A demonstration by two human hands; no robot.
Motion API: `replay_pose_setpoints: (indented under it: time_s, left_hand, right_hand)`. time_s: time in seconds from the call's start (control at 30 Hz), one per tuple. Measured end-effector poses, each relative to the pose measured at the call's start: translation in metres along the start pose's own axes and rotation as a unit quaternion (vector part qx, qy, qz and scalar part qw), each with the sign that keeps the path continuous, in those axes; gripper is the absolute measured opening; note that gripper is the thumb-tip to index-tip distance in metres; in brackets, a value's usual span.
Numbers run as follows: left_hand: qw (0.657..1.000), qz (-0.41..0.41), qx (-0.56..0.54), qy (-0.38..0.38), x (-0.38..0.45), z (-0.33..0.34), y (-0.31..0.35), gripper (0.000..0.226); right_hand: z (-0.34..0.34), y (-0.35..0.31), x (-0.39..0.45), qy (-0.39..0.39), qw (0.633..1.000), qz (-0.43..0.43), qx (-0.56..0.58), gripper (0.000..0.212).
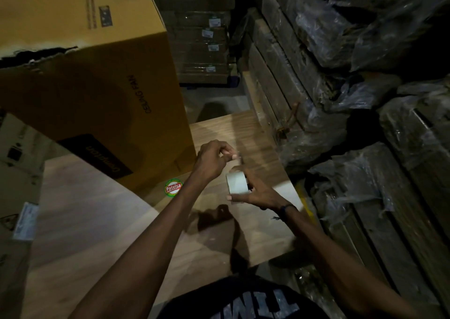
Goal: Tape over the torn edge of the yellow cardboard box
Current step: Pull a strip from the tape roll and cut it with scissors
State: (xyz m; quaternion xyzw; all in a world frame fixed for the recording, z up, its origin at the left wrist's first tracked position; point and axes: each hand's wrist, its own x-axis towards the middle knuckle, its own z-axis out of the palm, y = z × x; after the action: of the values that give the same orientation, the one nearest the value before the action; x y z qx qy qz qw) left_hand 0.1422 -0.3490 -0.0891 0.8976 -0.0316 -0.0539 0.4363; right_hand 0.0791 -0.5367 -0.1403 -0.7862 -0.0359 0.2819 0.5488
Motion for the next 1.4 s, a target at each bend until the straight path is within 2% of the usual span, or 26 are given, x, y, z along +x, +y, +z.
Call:
replay_pose_setpoints:
  time_s: [0.13, 0.17, 0.27, 0.4, 0.5, 0.6, 0.67, 0.97, 1.23, 1.4]
  left_hand:
    - [0.999, 0.019, 0.028, -0.008, -0.005, -0.003, 0.013, 0.015]
    - [0.999, 0.022, 0.031, -0.003, -0.006, -0.004, 0.018, 0.018]
    - [0.997, 0.048, 0.061, 0.0, -0.007, -0.008, 0.032, 0.021]
    - [0.997, 0.052, 0.047, 0.01, -0.003, -0.016, 0.038, 0.013]
    - [0.998, 0.053, 0.035, 0.014, 0.001, -0.025, 0.039, 0.003]
    - [0.998, 0.054, 0.027, 0.026, 0.003, -0.034, 0.04, 0.004]
    - [0.998, 0.054, 0.029, 0.029, 0.003, -0.037, 0.04, 0.003]
    - [0.994, 0.096, 0.047, 0.033, 0.003, -0.042, 0.054, 0.007]
    - [0.993, 0.097, 0.063, -0.009, -0.01, -0.014, 0.039, 0.008]
    - [0.99, 0.103, 0.096, -0.018, -0.017, 0.006, 0.022, 0.007]
  right_hand:
    - [0.003, 0.002, -0.001, 0.042, 0.997, 0.027, 0.056, 0.058]
    - [0.003, 0.003, 0.001, 0.053, 0.996, 0.049, 0.055, 0.061]
    - [0.001, 0.01, 0.008, 0.086, 0.989, 0.105, 0.06, 0.085]
    - [-0.005, 0.0, 0.013, 0.038, 0.992, 0.097, 0.065, 0.076]
    - [-0.009, -0.005, 0.013, -0.005, 0.998, 0.06, 0.022, 0.082]
    - [-0.009, -0.008, 0.008, -0.017, 1.0, 0.013, -0.002, 0.09]
    - [-0.007, -0.007, 0.004, -0.014, 1.0, 0.002, 0.01, 0.085]
    - [-0.005, 0.012, 0.014, 0.017, 0.992, 0.077, 0.103, 0.052]
    - [0.001, 0.036, 0.032, -0.002, 0.988, 0.144, 0.061, 0.075]
    - [0.002, 0.045, 0.036, 0.024, 0.99, 0.138, 0.021, 0.075]
